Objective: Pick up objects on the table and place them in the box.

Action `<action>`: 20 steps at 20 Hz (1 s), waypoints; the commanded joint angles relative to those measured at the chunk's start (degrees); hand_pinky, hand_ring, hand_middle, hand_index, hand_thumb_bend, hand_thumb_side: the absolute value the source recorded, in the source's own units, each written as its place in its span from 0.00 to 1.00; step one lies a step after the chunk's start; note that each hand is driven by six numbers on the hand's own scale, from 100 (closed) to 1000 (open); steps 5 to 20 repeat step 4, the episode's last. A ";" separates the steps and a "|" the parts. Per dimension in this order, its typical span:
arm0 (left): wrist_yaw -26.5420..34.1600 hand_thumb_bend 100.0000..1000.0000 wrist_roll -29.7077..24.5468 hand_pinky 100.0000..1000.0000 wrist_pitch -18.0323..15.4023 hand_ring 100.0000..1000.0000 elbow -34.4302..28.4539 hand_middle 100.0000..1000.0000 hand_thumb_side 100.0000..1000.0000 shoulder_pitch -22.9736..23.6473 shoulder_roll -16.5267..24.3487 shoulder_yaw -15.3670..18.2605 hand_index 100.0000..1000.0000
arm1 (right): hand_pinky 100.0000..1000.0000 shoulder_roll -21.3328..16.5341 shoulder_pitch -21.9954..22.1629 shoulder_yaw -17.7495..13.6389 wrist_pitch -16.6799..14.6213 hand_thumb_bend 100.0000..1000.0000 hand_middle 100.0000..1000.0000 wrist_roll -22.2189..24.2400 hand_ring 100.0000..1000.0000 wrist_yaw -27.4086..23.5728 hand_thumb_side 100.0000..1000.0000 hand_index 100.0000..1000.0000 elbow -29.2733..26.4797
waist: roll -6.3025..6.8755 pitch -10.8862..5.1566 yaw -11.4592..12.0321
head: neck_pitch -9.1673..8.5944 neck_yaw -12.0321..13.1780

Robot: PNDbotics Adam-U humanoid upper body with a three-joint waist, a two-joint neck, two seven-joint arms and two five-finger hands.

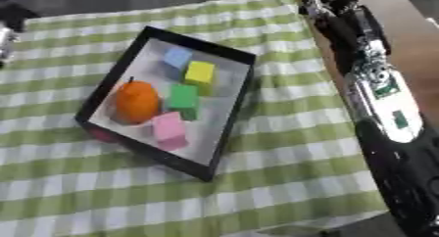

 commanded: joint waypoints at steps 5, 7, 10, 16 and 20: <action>9.47 0.16 11.09 0.86 -1.29 0.75 -0.59 0.72 0.61 9.74 1.54 8.58 0.85 | 0.95 -1.20 0.34 -0.27 -0.55 0.05 0.70 -0.40 0.74 1.24 0.34 0.72 -3.06 | -1.70 -2.88 0.65 | -0.13 -0.90; 9.47 0.16 11.09 0.86 -1.29 0.75 -0.59 0.72 0.61 9.74 1.54 8.58 0.85 | 0.95 -1.20 0.34 -0.27 -0.55 0.05 0.70 -0.40 0.74 1.24 0.34 0.72 -3.06 | -1.70 -2.88 0.65 | -0.13 -0.90; 9.47 0.16 11.09 0.86 -1.29 0.75 -0.59 0.72 0.61 9.74 1.54 8.58 0.85 | 0.95 -1.20 0.34 -0.27 -0.55 0.05 0.70 -0.40 0.74 1.24 0.34 0.72 -3.06 | -1.70 -2.88 0.65 | -0.13 -0.90; 9.47 0.16 11.09 0.86 -1.29 0.75 -0.59 0.72 0.61 9.74 1.54 8.58 0.85 | 0.95 -1.20 0.34 -0.27 -0.55 0.05 0.70 -0.40 0.74 1.24 0.34 0.72 -3.06 | -1.70 -2.88 0.65 | -0.13 -0.90; 9.47 0.16 11.09 0.86 -1.29 0.75 -0.59 0.72 0.61 9.74 1.54 8.58 0.85 | 0.95 -1.20 0.34 -0.27 -0.55 0.05 0.70 -0.40 0.74 1.24 0.34 0.72 -3.06 | -1.70 -2.88 0.65 | -0.13 -0.90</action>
